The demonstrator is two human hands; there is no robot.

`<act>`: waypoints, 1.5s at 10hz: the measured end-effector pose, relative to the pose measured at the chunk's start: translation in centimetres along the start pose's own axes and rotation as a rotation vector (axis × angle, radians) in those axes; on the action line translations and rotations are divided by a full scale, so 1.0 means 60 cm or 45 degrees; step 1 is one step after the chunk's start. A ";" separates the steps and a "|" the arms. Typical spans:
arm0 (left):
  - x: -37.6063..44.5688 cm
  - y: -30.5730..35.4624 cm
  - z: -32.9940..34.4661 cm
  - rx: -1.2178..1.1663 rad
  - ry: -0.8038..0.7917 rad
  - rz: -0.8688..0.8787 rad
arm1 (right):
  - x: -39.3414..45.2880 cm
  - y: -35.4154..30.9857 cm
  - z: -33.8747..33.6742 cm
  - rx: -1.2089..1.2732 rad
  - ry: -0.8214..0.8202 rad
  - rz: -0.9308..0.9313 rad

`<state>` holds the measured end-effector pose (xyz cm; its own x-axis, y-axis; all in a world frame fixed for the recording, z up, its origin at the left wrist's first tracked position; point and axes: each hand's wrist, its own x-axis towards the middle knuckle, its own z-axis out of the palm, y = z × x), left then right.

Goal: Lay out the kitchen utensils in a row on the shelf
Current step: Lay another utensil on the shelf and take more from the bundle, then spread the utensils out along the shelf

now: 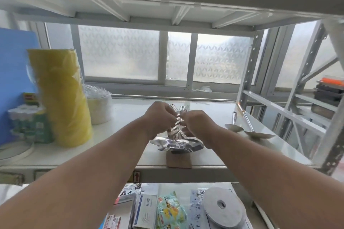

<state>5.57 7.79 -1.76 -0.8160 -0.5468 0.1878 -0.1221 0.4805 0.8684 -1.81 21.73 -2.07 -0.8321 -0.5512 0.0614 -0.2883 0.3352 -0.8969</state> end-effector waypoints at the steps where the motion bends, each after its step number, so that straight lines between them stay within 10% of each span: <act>1: -0.006 0.026 0.021 0.053 -0.074 0.163 | 0.002 -0.003 -0.018 0.400 0.072 0.205; 4: -0.021 0.042 0.079 0.141 -0.542 0.235 | -0.018 0.042 -0.101 0.579 0.218 0.293; 6: -0.023 0.041 0.100 0.738 -0.479 0.206 | -0.029 0.082 -0.138 0.533 0.376 0.308; 10: -0.026 0.025 0.082 0.821 -0.601 0.128 | -0.025 0.113 -0.168 -0.083 0.319 0.404; 13: -0.029 -0.012 0.028 1.027 -0.512 0.073 | -0.073 0.049 -0.118 -1.351 0.453 0.046; 15: -0.033 -0.048 -0.050 1.016 -0.498 0.007 | -0.078 0.000 -0.035 -1.057 0.207 -0.172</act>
<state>9.25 5.44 -3.27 -0.9346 -0.3395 -0.1062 -0.3557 0.8972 0.2618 1.09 25.92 -1.43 -0.8050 -0.5313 0.2638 -0.5905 0.7606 -0.2698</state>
